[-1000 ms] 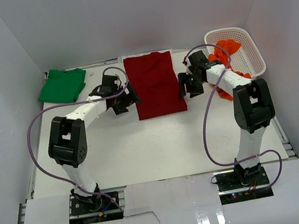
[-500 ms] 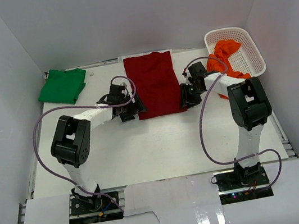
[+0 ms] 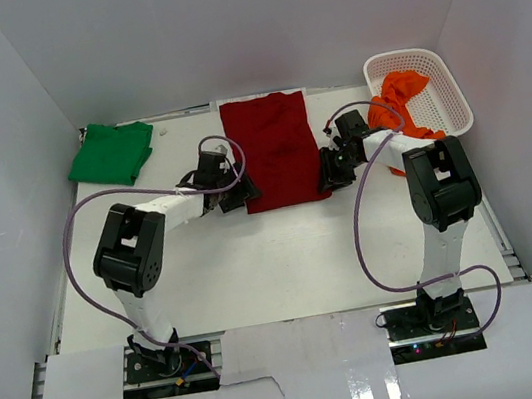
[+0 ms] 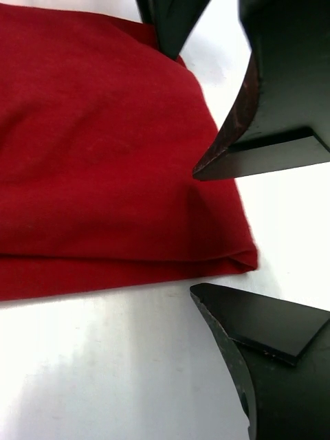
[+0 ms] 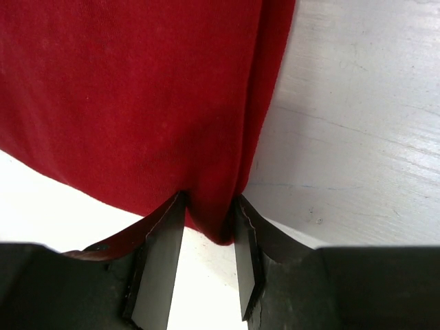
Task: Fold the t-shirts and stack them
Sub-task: Grab one side of the 2/3 rectangular tshirt with both arms
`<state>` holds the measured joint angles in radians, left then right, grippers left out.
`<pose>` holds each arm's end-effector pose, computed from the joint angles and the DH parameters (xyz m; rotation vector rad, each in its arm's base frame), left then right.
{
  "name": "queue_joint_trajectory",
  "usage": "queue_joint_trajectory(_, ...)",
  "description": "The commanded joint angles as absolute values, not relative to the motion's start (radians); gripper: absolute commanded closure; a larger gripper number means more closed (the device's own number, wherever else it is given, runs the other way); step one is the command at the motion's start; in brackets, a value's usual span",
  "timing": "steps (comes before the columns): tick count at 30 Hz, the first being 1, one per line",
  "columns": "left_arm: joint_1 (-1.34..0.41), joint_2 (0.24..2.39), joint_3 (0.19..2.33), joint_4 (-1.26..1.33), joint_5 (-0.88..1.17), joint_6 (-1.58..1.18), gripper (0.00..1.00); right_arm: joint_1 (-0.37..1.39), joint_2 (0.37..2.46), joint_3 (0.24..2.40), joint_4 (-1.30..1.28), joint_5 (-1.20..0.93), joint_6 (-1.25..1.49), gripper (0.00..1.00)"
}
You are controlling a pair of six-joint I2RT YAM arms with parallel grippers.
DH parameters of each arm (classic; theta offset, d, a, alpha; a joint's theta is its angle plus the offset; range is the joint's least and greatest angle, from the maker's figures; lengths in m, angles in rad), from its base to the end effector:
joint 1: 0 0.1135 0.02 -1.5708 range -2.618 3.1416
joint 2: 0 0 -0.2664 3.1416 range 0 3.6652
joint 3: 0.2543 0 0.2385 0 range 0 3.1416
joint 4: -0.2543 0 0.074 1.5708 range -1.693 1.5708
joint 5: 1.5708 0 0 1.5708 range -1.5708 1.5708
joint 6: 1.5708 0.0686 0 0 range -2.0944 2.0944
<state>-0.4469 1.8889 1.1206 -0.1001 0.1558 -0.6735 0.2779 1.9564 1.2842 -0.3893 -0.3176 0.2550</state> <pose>0.3585 -0.1836 0.1411 -0.2155 2.5384 -0.6642 0.3846 0.1320 0.1420 -0.1419 2.6702 0.5959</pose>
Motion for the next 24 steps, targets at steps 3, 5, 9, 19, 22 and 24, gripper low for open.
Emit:
queue_joint_trajectory(3, -0.463, 1.836, 1.014, -0.218, 0.130, -0.680, 0.27, 0.281, 1.996, 1.267, -0.376, -0.293, 0.247, 0.59)
queue_joint_trajectory(5, -0.465, 1.818, 1.006, -0.218, 0.130, -0.689, 0.27, 0.281, 1.997, 1.267, -0.377, -0.293, 0.245, 0.59)
queue_joint_trajectory(9, -0.466, 1.816, 1.003, -0.213, 0.140, -0.687, 0.33, 0.281, 1.997, 1.269, -0.379, -0.293, 0.245, 0.59)
queue_joint_trajectory(19, -0.466, 1.963, 1.077, -0.195, 0.158, -0.675, 0.71, 0.281, 1.991, 1.264, -0.385, -0.293, 0.236, 0.60)
queue_joint_trajectory(22, -0.466, 1.988, 1.098, -0.195, 0.157, -0.667, 0.80, 0.282, 1.994, 1.262, -0.387, -0.296, 0.233, 0.69)
queue_joint_trajectory(24, -0.465, 1.997, 1.106, -0.198, 0.152, -0.652, 1.00, 0.282, 1.997, 1.258, -0.384, -0.296, 0.232, 0.92)
